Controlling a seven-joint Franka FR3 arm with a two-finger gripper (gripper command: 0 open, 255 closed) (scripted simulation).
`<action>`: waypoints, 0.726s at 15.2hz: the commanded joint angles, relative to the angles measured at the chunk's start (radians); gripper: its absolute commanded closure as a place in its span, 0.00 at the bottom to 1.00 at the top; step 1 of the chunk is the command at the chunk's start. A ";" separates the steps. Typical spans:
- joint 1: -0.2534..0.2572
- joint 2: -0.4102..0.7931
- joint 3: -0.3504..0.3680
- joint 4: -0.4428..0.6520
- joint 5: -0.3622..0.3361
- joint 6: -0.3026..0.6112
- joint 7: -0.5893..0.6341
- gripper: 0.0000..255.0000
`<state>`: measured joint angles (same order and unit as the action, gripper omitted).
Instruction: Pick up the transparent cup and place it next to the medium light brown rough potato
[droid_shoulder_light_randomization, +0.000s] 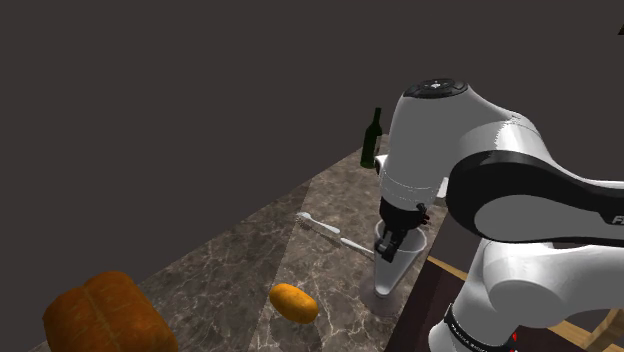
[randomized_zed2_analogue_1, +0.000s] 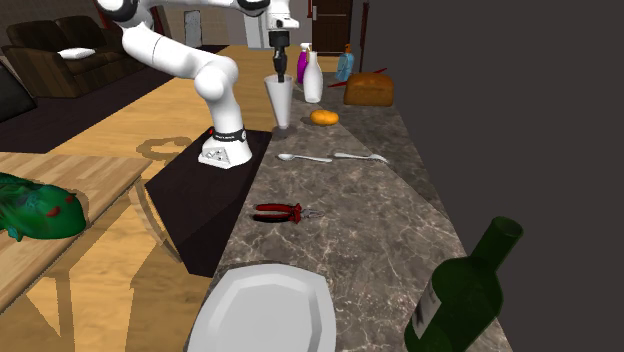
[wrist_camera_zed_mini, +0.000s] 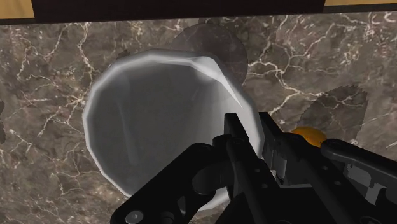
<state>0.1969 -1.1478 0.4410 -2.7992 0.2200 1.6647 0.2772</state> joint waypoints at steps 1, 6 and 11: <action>0.005 -0.002 0.009 -0.029 0.009 0.027 0.001 1.00; 0.016 0.000 0.027 -0.071 0.027 0.068 0.007 1.00; 0.016 0.000 0.027 -0.071 0.027 0.068 0.007 1.00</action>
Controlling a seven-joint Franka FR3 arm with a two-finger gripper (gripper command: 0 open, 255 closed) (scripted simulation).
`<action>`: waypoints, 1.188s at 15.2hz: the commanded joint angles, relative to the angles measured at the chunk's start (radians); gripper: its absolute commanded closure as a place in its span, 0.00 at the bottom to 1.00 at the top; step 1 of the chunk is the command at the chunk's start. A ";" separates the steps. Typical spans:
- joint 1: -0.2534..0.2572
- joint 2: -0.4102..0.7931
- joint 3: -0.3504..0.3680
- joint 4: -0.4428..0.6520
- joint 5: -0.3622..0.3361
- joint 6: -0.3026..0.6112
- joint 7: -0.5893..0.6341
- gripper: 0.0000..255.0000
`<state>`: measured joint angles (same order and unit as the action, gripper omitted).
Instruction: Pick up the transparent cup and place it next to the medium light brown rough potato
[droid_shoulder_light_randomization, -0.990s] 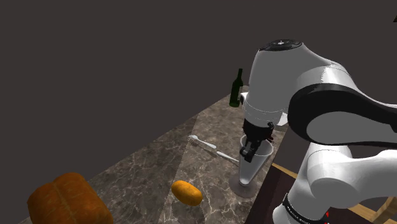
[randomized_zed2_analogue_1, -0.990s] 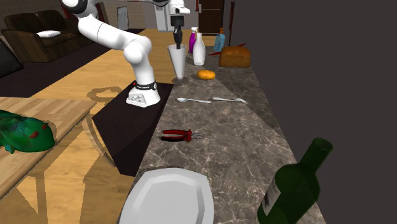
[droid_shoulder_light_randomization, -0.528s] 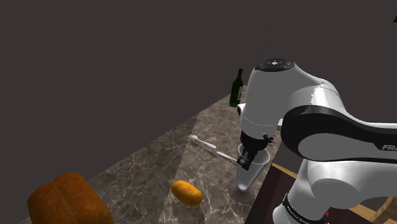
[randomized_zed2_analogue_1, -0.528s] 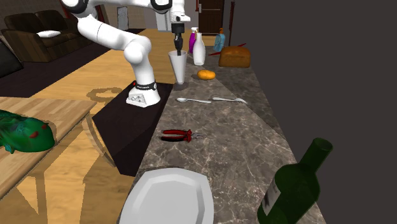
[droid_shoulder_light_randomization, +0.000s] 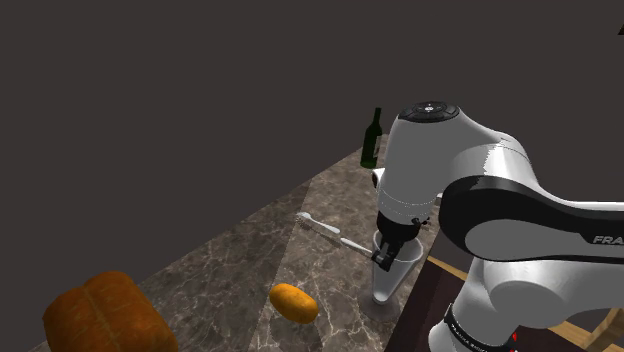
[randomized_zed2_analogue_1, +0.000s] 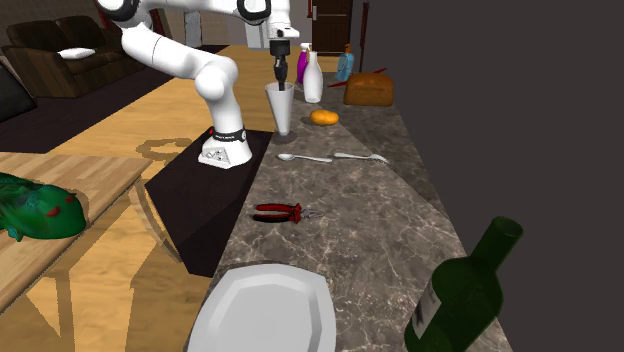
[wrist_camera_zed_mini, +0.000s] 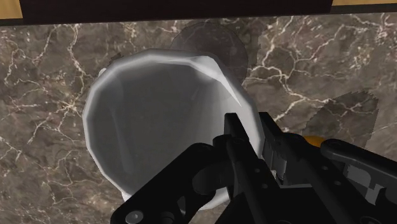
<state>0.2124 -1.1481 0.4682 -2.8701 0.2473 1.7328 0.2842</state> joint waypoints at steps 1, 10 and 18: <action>0.000 0.000 0.000 0.000 0.000 0.000 0.000 1.00; -0.018 0.009 -0.024 0.104 -0.027 -0.091 0.001 0.00; -0.022 0.014 -0.030 0.133 -0.033 -0.113 0.002 0.00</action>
<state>0.1904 -1.1344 0.4382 -2.7378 0.2140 1.6197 0.2859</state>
